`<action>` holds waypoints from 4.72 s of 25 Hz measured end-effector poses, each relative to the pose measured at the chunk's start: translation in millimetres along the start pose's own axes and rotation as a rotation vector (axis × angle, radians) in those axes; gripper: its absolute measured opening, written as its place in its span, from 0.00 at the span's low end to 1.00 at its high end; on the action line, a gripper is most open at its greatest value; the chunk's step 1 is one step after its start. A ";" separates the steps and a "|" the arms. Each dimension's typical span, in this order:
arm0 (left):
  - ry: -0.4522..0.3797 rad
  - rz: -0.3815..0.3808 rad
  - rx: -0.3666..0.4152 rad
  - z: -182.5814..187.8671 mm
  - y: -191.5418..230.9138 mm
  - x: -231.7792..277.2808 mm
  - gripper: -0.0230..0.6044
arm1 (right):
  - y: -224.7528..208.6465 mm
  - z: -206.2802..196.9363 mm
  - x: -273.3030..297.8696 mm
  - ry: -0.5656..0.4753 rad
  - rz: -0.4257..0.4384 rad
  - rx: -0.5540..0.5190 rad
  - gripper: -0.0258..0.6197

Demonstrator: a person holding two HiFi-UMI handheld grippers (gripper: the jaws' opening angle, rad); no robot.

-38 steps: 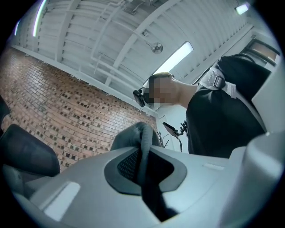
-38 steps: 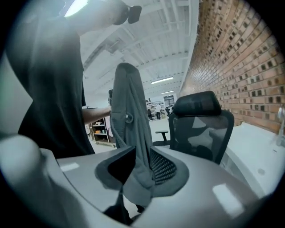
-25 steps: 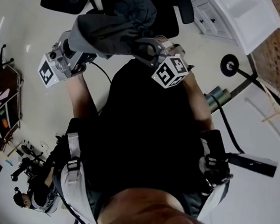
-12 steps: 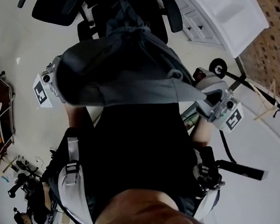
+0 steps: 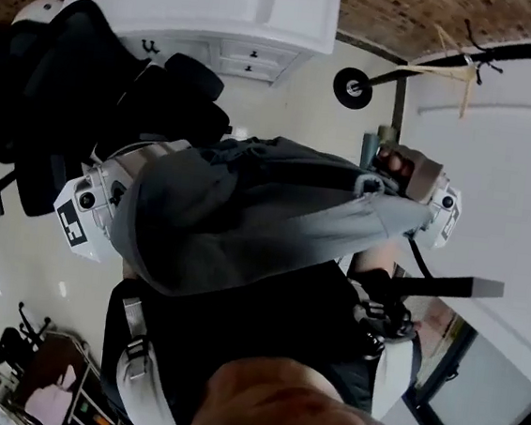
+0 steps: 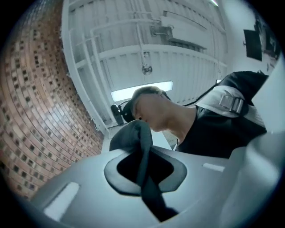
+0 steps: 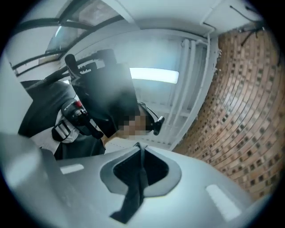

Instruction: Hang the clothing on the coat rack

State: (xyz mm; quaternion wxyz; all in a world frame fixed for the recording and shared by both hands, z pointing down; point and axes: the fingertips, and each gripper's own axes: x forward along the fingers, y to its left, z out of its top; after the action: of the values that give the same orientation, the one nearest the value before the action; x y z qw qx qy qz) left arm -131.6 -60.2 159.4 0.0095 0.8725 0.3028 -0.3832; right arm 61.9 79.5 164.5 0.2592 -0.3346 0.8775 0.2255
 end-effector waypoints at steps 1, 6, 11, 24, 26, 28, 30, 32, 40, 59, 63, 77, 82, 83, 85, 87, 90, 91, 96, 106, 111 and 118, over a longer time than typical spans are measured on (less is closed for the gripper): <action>-0.008 -0.021 -0.041 -17.7 15.7 17.3 0.06 | -6.0 14.7 -17.5 0.004 -0.040 -0.039 0.05; -0.029 -0.062 -0.215 -130.3 64.5 118.2 0.06 | -31.3 94.7 -121.9 0.060 -0.221 -0.177 0.05; -0.035 -0.172 -0.331 -226.8 101.8 210.9 0.06 | -67.1 166.0 -218.7 0.138 -0.409 -0.259 0.05; -0.120 -0.357 -0.420 -317.0 246.3 508.7 0.06 | -259.3 387.5 -365.2 0.165 -0.877 -0.483 0.05; -0.058 -0.275 -0.516 -350.9 296.4 576.5 0.06 | -319.9 413.8 -421.4 0.136 -1.064 -0.374 0.05; 0.153 -0.092 -0.632 -424.3 345.2 618.6 0.06 | -375.5 427.0 -480.5 0.104 -1.247 -0.240 0.05; 0.353 0.036 -0.710 -499.2 357.9 612.0 0.06 | -412.5 414.5 -534.4 0.072 -1.381 -0.093 0.05; 0.418 0.053 -0.758 -547.5 339.2 576.6 0.06 | -416.5 361.9 -574.0 0.052 -1.414 0.047 0.05; 0.272 -0.116 -0.836 -574.3 274.4 494.9 0.22 | -328.7 232.2 -505.4 0.089 -1.048 -0.016 0.05; 0.316 0.046 -0.516 -466.3 128.9 263.9 0.22 | -114.5 118.9 -498.5 0.055 -1.359 -0.015 0.17; 0.335 -0.029 -0.390 -440.6 112.0 281.3 0.17 | -94.6 113.9 -454.5 0.124 -1.287 -0.076 0.05; 0.251 -0.221 -0.256 -380.7 104.9 255.9 0.04 | -82.1 116.4 -324.3 0.332 -1.266 -0.336 0.04; 0.147 -0.290 -0.351 -374.3 97.4 239.9 0.04 | -71.9 101.2 -275.6 0.451 -1.322 -0.417 0.04; 0.128 -0.301 -0.365 -374.6 96.0 237.9 0.04 | -68.9 95.5 -272.9 0.481 -1.341 -0.423 0.04; 0.110 -0.321 -0.374 -378.6 93.2 238.2 0.04 | -63.4 84.5 -271.9 0.547 -1.363 -0.434 0.04; 0.105 -0.329 -0.375 -376.4 87.6 236.6 0.04 | -56.4 74.0 -268.0 0.590 -1.363 -0.440 0.04; 0.109 -0.342 -0.358 -363.6 82.3 227.0 0.04 | -54.1 66.5 -255.3 0.574 -1.340 -0.465 0.04; 0.112 -0.345 -0.348 -359.3 82.0 226.3 0.04 | -55.8 66.6 -250.0 0.568 -1.326 -0.477 0.04; 0.135 -0.365 -0.282 -340.5 68.3 237.0 0.04 | -50.1 74.9 -234.6 0.597 -1.272 -0.516 0.04; 0.198 -0.296 -0.257 -343.6 49.5 262.2 0.04 | -34.2 105.5 -261.4 0.560 -1.232 -0.515 0.04; 0.225 -0.301 -0.190 -339.9 43.5 267.5 0.04 | -26.0 114.1 -271.9 0.533 -1.238 -0.518 0.04; 0.248 -0.290 -0.160 -344.4 42.0 270.5 0.04 | -29.3 116.9 -274.8 0.545 -1.223 -0.515 0.04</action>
State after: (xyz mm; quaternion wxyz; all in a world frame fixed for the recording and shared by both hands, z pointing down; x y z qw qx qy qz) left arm 260.7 132.1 211.0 -0.0139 0.8568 0.4534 -0.2451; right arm 294.5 255.5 235.2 0.0238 -0.8612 0.4855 0.1483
